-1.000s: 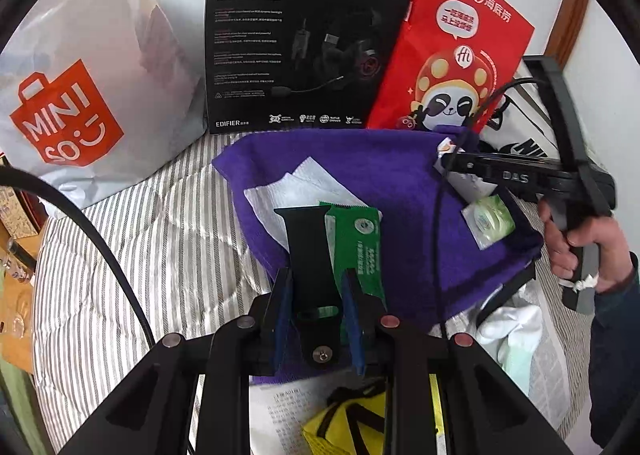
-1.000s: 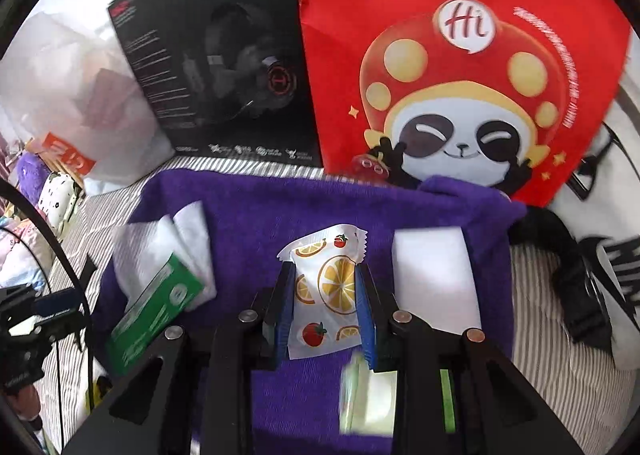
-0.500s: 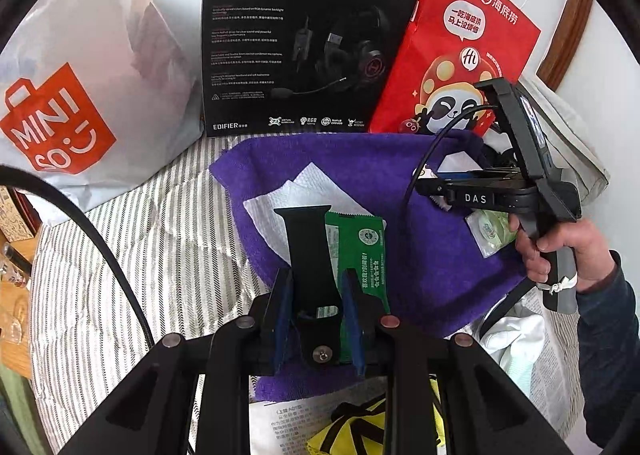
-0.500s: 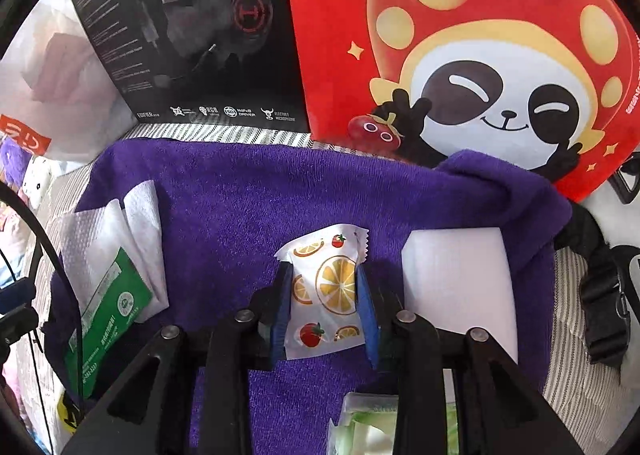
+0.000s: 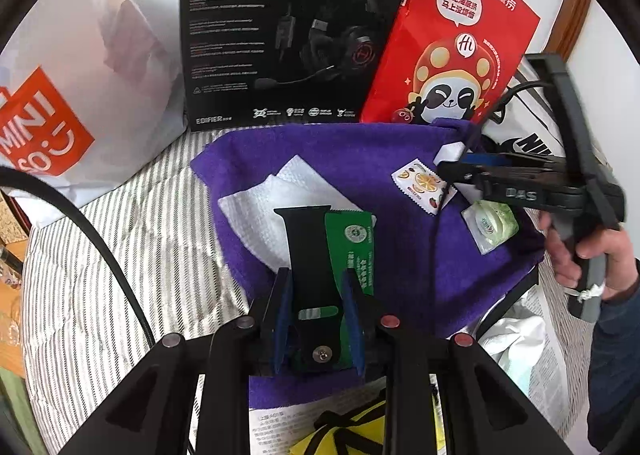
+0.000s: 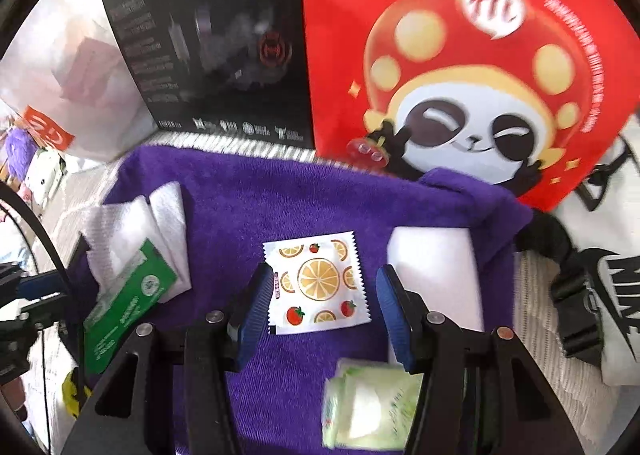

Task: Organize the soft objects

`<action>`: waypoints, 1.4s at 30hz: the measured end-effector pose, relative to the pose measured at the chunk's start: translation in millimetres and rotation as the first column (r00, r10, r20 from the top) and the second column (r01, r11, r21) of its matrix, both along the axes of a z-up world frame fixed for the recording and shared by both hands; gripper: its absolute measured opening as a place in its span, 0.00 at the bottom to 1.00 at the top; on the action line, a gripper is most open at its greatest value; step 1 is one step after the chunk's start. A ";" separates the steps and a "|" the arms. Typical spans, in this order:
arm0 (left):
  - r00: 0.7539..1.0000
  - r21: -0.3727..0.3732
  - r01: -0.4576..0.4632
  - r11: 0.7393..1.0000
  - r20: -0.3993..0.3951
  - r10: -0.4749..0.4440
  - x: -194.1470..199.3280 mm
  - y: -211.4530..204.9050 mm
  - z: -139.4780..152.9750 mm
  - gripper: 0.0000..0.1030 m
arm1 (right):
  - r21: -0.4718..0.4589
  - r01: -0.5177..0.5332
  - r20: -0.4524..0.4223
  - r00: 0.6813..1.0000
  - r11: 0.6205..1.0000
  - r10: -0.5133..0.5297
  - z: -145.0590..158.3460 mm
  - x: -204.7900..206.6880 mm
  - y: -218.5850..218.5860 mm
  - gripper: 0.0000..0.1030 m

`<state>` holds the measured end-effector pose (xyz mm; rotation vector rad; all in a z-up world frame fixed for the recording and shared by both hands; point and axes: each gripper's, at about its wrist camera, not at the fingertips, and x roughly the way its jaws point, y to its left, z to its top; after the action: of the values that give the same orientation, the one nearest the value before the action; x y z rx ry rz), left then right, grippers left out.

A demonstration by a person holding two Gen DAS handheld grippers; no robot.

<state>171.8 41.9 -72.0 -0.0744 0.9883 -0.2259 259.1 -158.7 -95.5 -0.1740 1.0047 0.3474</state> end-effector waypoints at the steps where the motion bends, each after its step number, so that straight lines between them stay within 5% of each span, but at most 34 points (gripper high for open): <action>1: 1.000 -0.003 0.003 1.000 -0.002 -0.003 1.4 -1.8 -0.7 0.23 | 0.008 0.003 0.011 1.000 1.000 -0.003 5.6 -4.0 -3.8 0.52; 13: 0.996 -0.006 0.078 0.997 -0.031 -0.078 17.1 -38.5 -14.1 0.23 | 0.016 0.051 0.069 0.996 0.999 -0.052 42.9 -58.9 -48.4 0.52; 35: 0.991 0.097 0.102 0.990 -0.101 -0.092 23.9 -65.4 -40.7 0.25 | 0.038 0.125 0.048 0.991 0.991 -0.127 36.2 -103.2 -68.2 0.52; 42: 0.987 0.078 0.117 0.990 -0.118 -0.107 20.3 -69.8 -39.8 0.49 | 0.056 0.125 0.055 0.990 0.991 -0.128 43.2 -115.3 -71.4 0.52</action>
<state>192.1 -27.9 -111.8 0.0465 1.1152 -0.2849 143.8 -230.1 -52.3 -0.0719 0.9431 0.2516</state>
